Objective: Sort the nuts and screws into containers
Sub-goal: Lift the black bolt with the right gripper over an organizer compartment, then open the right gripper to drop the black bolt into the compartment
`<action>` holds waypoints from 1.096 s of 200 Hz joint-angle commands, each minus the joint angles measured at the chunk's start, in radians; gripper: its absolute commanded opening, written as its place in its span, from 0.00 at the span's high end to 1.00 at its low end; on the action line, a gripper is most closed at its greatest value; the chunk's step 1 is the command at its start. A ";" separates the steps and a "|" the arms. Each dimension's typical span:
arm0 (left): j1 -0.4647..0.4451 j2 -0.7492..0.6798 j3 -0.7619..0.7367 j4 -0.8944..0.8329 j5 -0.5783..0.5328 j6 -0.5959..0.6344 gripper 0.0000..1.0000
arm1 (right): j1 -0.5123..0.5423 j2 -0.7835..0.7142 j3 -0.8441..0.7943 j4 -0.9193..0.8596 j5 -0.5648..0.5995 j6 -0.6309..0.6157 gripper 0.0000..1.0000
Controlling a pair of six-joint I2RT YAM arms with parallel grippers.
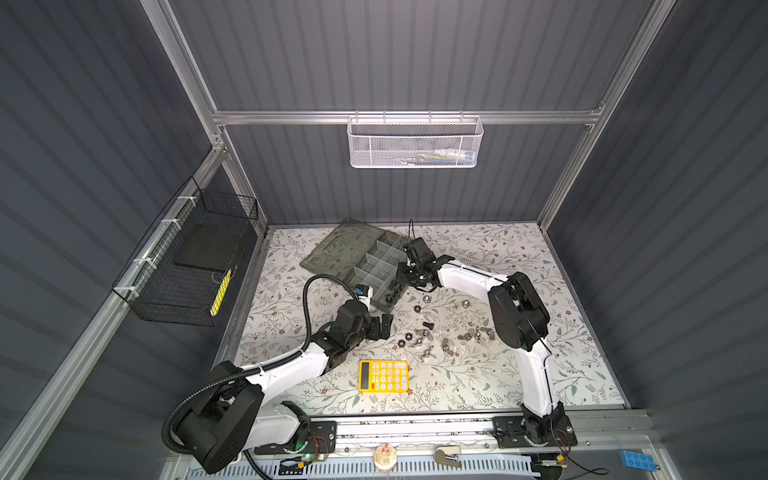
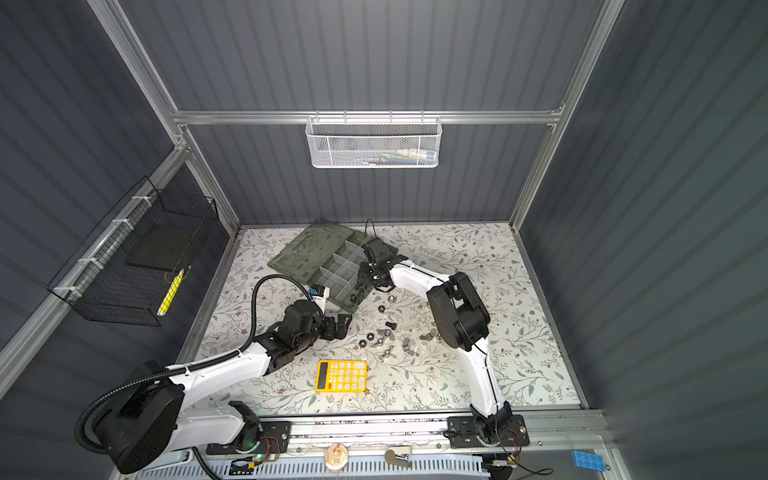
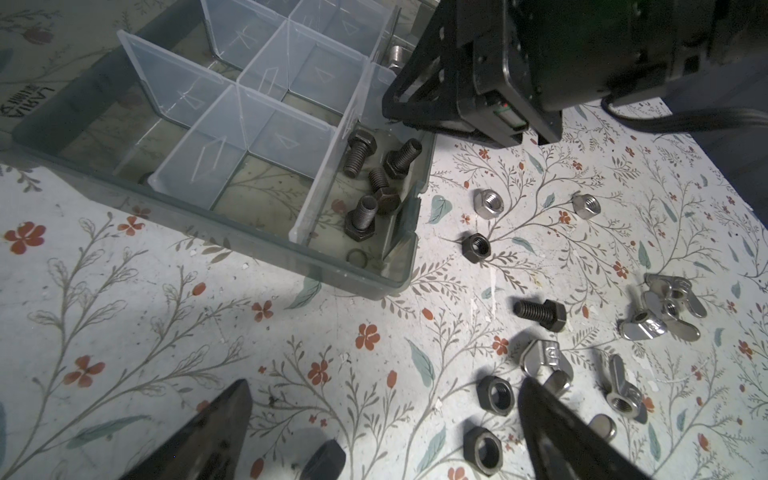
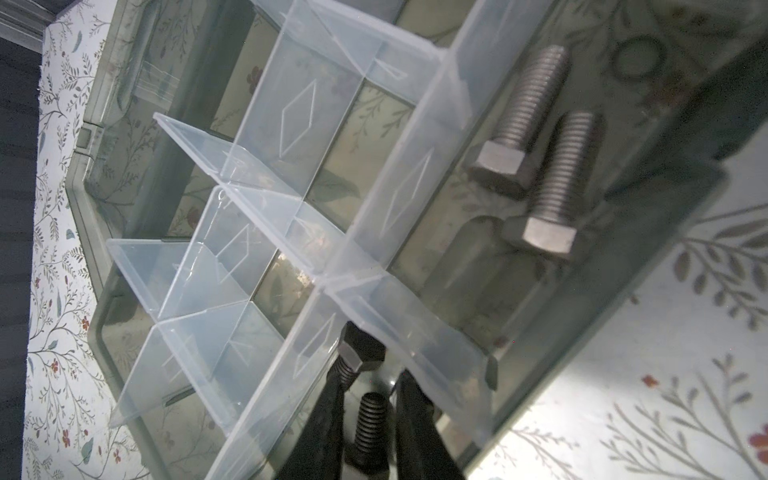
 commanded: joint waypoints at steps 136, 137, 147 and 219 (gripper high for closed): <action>-0.003 -0.017 -0.030 0.060 0.043 -0.007 0.00 | 0.025 -0.400 -0.406 0.171 0.137 -0.100 0.35; -0.004 -0.017 -0.030 0.062 0.043 -0.007 0.00 | 0.024 -0.401 -0.410 0.172 0.137 -0.101 0.35; -0.015 0.000 -0.025 0.069 0.043 -0.009 0.00 | 0.029 -0.444 -0.458 0.177 0.156 -0.114 0.28; -0.134 0.144 0.192 -0.103 0.061 -0.010 0.00 | 0.033 -0.772 -0.848 0.240 0.267 -0.093 0.01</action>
